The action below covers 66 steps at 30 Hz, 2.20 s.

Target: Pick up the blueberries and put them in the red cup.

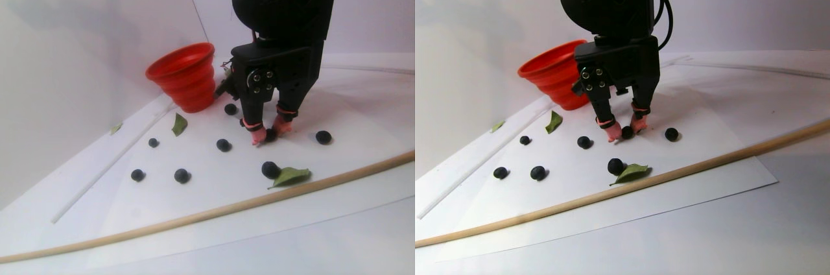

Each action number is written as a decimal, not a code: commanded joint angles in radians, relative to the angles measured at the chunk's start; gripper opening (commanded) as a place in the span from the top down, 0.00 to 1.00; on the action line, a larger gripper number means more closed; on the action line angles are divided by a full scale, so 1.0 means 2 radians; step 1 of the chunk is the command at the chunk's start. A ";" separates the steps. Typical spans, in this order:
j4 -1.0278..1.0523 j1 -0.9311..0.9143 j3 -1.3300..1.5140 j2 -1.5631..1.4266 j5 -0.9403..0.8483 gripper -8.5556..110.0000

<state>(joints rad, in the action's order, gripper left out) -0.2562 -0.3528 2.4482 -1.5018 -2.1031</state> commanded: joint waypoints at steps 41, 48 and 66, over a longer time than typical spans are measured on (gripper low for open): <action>0.224 0.052 -0.087 -0.239 0.073 0.84; 0.240 0.065 -0.102 -0.263 0.082 0.84; 0.267 0.118 -0.127 -0.326 0.097 0.84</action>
<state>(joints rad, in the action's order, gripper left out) 0.2730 -0.1626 2.2503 -2.0371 -1.9144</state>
